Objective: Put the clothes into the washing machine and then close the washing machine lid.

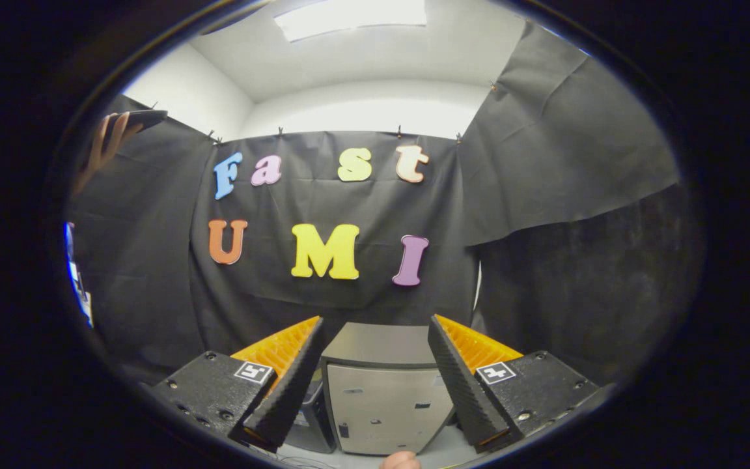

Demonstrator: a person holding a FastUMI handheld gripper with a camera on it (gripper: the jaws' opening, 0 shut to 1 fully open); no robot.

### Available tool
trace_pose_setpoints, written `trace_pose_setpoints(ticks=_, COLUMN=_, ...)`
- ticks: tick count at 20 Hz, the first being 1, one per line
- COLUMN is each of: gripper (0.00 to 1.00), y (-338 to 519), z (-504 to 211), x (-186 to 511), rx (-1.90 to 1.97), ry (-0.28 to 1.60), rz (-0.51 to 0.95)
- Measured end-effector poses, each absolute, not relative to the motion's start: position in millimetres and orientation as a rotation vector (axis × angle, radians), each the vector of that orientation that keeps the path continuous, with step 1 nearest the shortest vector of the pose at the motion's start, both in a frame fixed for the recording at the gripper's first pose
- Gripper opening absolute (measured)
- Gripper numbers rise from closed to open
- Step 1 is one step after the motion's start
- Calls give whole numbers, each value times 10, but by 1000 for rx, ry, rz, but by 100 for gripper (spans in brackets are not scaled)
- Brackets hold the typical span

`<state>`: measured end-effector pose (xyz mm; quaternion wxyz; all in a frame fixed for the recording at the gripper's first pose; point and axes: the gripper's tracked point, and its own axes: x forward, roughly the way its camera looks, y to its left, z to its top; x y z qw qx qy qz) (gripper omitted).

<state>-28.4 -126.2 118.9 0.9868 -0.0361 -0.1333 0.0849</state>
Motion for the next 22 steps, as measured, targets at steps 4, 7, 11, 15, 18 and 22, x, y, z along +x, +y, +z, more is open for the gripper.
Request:
trace_pose_setpoints(ticks=4, gripper=99, y=-1286, z=1166, x=-288, rx=-73, ry=-261, rz=169)
trace_pose_setpoints(ticks=7, gripper=98, y=-1300, z=1165, x=-295, rx=-67, ry=-261, rz=165)
trace_pose_setpoints(ticks=11, gripper=98, y=-1314, z=1151, x=-286, rx=-66, ry=-259, rz=160)
trace_pose_setpoints(ticks=15, gripper=98, y=-1324, z=1134, x=-289, rx=-61, ry=-255, rz=158)
trace_pose_setpoints(ticks=18, gripper=98, y=-1329, z=1134, x=-289, rx=-63, ry=-258, rz=160)
trace_pose_setpoints(ticks=22, gripper=99, y=-1338, z=1193, x=-286, rx=-58, ry=-267, rz=156)
